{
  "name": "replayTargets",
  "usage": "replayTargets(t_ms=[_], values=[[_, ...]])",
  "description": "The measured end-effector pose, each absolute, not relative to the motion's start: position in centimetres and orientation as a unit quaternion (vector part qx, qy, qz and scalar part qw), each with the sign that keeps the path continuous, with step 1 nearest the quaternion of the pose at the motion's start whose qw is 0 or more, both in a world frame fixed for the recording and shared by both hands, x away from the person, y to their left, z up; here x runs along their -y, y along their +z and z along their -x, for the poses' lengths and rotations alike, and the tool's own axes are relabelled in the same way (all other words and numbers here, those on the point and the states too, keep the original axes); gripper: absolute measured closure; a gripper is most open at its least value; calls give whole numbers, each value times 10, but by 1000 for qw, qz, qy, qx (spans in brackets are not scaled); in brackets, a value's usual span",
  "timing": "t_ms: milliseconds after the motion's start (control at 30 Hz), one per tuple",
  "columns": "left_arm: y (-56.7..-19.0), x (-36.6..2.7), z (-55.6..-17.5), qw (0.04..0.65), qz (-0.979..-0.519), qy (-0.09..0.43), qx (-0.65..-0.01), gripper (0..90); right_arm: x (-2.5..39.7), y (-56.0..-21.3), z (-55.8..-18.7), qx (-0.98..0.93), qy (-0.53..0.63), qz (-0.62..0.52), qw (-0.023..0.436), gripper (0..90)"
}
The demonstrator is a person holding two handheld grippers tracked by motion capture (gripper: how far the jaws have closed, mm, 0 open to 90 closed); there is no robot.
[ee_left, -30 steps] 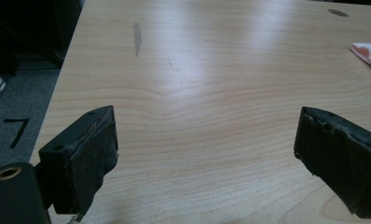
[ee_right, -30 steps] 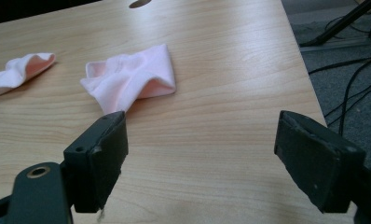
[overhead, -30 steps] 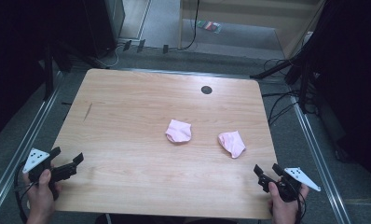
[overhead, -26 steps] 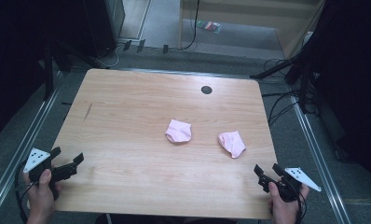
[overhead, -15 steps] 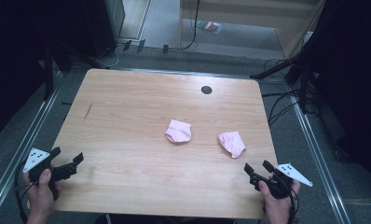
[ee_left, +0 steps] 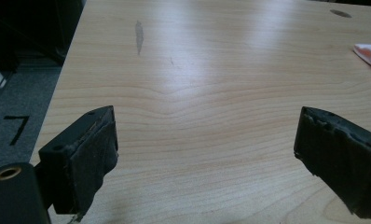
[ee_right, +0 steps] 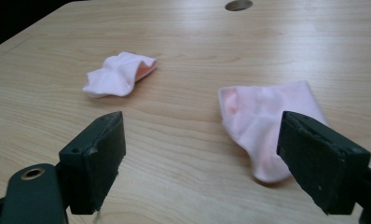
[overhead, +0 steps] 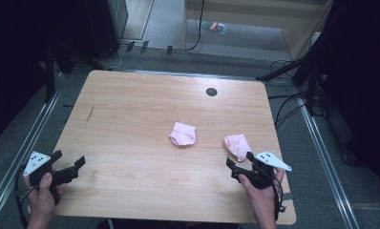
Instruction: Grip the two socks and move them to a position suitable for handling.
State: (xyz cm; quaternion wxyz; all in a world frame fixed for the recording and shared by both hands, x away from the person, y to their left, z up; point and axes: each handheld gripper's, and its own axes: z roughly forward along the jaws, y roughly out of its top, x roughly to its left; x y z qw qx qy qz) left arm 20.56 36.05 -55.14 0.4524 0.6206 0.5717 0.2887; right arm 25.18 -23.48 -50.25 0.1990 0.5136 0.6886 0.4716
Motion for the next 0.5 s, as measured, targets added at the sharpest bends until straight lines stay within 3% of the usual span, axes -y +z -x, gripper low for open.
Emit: replayTargets(t_ms=[500], values=[[-552,-360,-205,454,-620,290,-570,53,183,-485,-282,-716,471,-480,189,131]])
